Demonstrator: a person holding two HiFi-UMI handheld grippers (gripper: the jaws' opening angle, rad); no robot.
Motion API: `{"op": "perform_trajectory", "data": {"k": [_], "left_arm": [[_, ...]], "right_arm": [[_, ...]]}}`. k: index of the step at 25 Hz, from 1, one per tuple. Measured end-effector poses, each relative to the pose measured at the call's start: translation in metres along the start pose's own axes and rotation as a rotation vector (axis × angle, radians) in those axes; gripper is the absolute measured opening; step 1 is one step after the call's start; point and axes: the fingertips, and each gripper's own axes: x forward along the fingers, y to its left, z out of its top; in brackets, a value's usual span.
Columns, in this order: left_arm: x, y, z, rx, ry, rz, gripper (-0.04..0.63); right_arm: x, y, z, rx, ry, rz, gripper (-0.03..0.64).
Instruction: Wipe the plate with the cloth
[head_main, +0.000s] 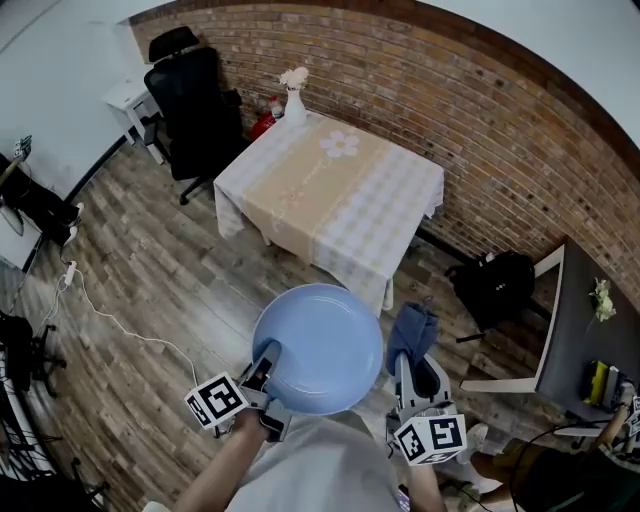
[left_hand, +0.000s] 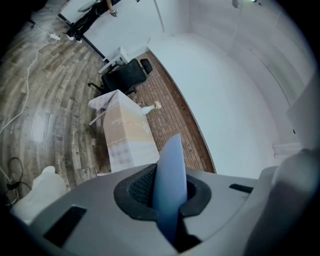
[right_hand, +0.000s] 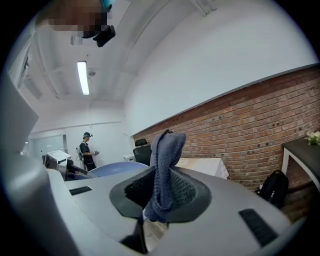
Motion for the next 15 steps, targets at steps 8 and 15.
{"op": "perform_trajectory", "data": {"k": [8, 15], "left_arm": [[0.028, 0.003, 0.006, -0.014, -0.034, 0.042, 0.048], [0.106, 0.006, 0.066, 0.019, -0.024, 0.035, 0.048]], "right_arm": [[0.032, -0.018, 0.001, -0.003, 0.031, 0.050, 0.083], [0.121, -0.033, 0.023, -0.017, 0.037, 0.046, 0.083]]}}
